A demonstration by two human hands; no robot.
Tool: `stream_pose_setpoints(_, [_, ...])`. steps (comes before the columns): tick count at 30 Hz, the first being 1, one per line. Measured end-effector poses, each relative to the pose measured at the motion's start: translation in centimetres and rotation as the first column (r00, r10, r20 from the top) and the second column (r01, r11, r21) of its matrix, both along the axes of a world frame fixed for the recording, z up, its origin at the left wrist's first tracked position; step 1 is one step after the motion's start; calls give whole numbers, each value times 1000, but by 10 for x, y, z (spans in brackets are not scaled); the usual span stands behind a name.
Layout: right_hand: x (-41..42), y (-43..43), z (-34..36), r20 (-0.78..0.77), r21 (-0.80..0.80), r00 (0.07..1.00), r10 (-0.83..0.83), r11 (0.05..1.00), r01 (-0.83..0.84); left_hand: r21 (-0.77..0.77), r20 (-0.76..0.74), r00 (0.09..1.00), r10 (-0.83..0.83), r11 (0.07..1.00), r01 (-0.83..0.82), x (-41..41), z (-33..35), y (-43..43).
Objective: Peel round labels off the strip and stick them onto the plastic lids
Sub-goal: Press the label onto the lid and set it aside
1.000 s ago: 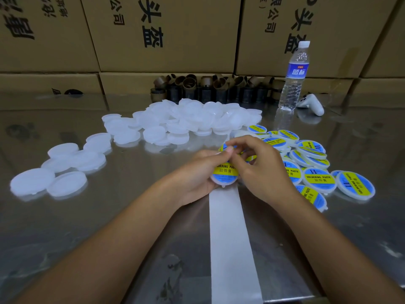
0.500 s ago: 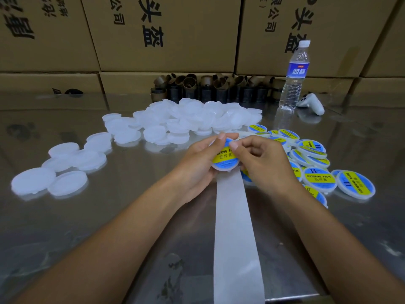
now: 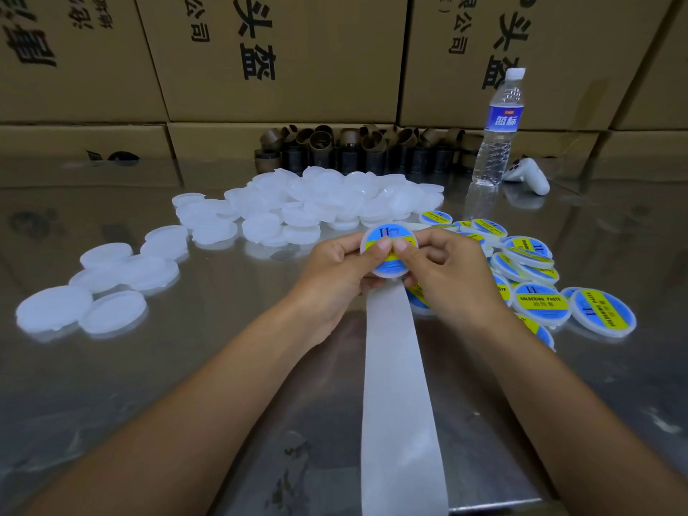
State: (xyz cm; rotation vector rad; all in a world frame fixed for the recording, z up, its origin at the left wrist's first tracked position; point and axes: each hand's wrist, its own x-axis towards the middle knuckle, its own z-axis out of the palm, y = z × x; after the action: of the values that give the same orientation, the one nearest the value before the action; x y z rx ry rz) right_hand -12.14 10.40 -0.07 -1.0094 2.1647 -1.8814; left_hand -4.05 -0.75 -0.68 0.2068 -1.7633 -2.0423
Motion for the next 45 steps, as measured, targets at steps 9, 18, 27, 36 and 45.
stream_pose_setpoints(9, [0,-1,1,34,-82,999,38,996,-35,-7,21,997,69,998,-69,0,1,-3])
stream_pose_setpoints(18, [3,1,4,36,-62,999,33,998,-31,-32,6,996,88,996,-88,-1,1,-3])
stream_pose_setpoints(27, [1,-2,3,48,-105,998,-35,994,40,-83,15,994,111,991,-110,-1,0,-2])
stream_pose_setpoints(36, [-16,5,1,67,-156,940,-333,928,340,-39,30,992,124,992,-123,-2,1,-9])
stream_pose_setpoints(45, [-35,9,-3,409,-171,792,-453,815,554,-22,71,976,208,978,-207,1,2,-20])
